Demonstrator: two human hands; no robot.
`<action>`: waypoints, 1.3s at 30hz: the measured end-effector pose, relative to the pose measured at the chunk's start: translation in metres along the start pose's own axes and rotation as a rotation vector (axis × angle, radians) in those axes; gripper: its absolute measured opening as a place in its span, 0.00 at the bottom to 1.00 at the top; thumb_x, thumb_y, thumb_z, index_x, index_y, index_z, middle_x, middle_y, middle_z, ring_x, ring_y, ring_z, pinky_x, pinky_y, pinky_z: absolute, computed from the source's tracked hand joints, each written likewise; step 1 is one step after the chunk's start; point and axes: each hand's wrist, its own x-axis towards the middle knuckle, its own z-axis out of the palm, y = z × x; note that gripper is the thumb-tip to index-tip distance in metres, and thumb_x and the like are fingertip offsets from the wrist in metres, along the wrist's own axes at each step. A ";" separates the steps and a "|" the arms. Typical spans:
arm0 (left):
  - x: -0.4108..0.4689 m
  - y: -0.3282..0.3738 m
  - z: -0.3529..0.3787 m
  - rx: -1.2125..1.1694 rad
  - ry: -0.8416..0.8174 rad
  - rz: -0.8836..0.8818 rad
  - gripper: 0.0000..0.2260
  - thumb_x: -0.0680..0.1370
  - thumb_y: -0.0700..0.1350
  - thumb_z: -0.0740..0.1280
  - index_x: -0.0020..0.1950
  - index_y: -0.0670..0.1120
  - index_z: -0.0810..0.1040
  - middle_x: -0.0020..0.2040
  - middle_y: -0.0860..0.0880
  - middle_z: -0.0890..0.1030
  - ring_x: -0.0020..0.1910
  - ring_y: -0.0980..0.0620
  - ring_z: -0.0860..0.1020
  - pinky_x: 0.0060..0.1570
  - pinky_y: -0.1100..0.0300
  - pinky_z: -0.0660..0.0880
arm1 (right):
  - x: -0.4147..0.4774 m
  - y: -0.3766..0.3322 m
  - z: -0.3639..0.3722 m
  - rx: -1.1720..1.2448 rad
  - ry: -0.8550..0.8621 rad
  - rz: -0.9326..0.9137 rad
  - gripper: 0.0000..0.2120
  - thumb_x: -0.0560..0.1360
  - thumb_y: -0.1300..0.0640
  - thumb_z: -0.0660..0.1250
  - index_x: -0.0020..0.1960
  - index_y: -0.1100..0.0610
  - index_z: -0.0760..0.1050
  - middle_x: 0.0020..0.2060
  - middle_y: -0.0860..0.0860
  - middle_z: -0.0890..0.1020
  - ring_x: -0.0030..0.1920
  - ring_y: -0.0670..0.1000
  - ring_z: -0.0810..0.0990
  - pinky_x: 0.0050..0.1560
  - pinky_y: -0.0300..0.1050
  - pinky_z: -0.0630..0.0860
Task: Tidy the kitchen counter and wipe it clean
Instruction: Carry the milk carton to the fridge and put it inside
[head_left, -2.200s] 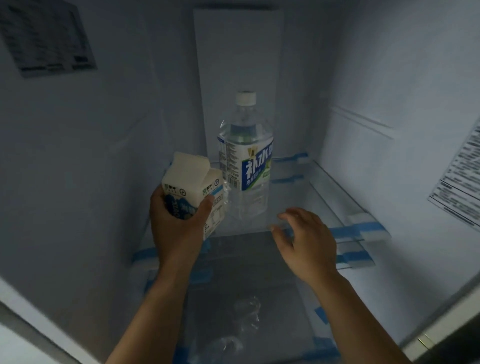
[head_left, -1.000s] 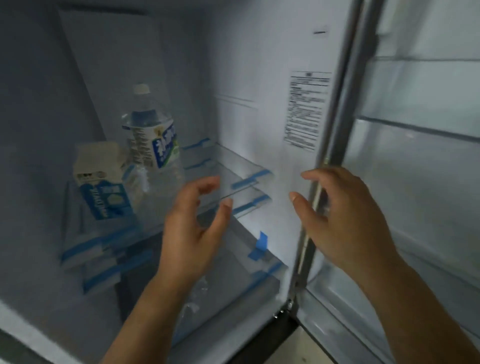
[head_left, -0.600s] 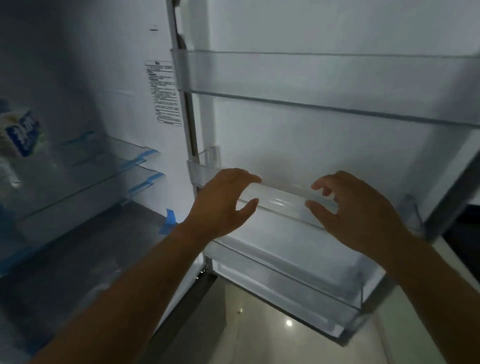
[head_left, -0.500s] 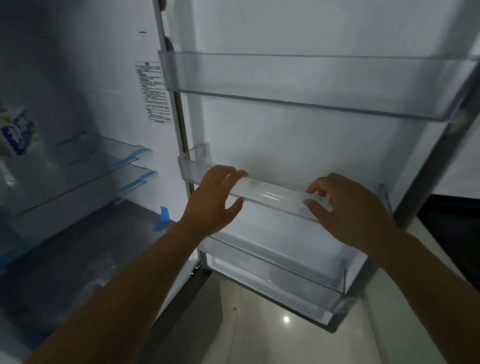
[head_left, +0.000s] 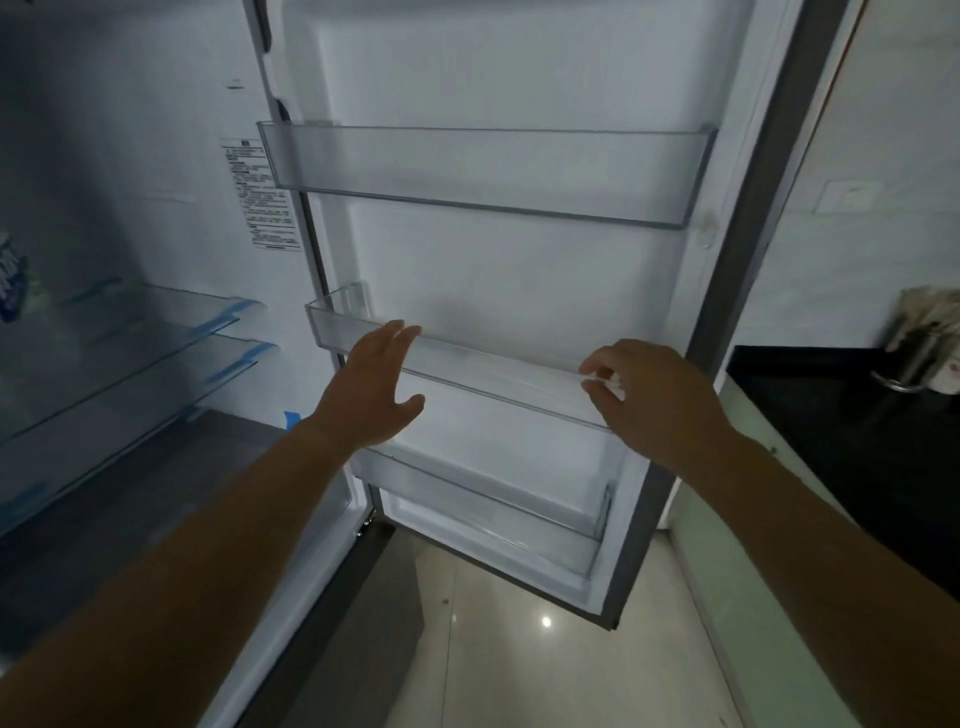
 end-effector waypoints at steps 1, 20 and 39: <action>-0.004 0.000 -0.005 0.006 -0.012 -0.003 0.34 0.73 0.47 0.70 0.75 0.45 0.57 0.75 0.43 0.59 0.75 0.43 0.55 0.71 0.47 0.59 | -0.006 -0.005 0.000 -0.001 0.004 0.002 0.11 0.76 0.55 0.64 0.57 0.57 0.77 0.51 0.53 0.81 0.51 0.52 0.78 0.50 0.37 0.67; -0.119 0.034 -0.057 -0.226 0.026 0.228 0.26 0.72 0.57 0.63 0.69 0.50 0.69 0.70 0.47 0.69 0.71 0.49 0.63 0.66 0.61 0.56 | -0.129 -0.109 -0.025 0.145 0.414 0.099 0.21 0.75 0.53 0.66 0.66 0.58 0.70 0.56 0.50 0.75 0.56 0.46 0.73 0.58 0.38 0.68; -0.224 0.063 -0.098 -0.007 0.084 -0.241 0.32 0.74 0.56 0.67 0.74 0.50 0.60 0.72 0.49 0.66 0.68 0.49 0.66 0.63 0.61 0.61 | -0.139 -0.123 0.000 0.556 0.323 -0.065 0.19 0.73 0.56 0.68 0.62 0.57 0.71 0.56 0.46 0.77 0.52 0.41 0.77 0.51 0.26 0.73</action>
